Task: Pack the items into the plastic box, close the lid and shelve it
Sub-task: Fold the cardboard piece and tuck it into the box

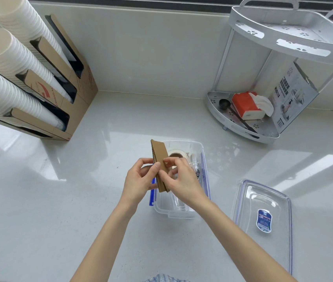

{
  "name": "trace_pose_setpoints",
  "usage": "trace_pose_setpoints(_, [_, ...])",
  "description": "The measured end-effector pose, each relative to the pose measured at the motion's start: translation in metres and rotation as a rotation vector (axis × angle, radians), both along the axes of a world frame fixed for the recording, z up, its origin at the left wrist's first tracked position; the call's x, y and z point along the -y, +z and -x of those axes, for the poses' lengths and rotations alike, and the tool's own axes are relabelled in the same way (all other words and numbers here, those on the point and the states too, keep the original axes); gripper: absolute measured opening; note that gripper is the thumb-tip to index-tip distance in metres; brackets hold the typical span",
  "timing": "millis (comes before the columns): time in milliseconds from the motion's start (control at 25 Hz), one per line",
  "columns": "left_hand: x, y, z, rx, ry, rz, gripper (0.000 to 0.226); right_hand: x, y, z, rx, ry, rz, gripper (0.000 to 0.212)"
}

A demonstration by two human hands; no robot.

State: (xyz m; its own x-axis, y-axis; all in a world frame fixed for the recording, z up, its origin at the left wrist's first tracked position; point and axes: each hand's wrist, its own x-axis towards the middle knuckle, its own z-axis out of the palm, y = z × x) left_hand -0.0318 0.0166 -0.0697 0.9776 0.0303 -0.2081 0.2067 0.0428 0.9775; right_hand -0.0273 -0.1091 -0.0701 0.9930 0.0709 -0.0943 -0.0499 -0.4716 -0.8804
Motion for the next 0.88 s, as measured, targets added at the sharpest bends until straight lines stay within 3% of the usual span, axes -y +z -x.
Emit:
trace_pose_setpoints(200, [-0.002,-0.0003,-0.0013,0.005,0.051,-0.055,0.012,0.0053,0.0003,0.0014,-0.042,0.019,-0.012,0.033])
trace_pose_setpoints(520, [0.003,0.0043,-0.0013,0.027,0.039,0.001,0.004,0.0071,0.0052,-0.003,-0.139,-0.031,-0.098,0.04])
trace_pose_setpoints(720, [0.0025,0.0038,0.0003,0.016,0.006,-0.102,0.005,0.0073,0.0042,-0.0004,-0.165,0.021,-0.061,0.045])
trace_pose_setpoints(880, [0.001,0.0045,-0.0002,0.039,0.005,-0.326,0.007,0.0059,0.0023,0.0003,-0.153,0.051,0.04,0.041])
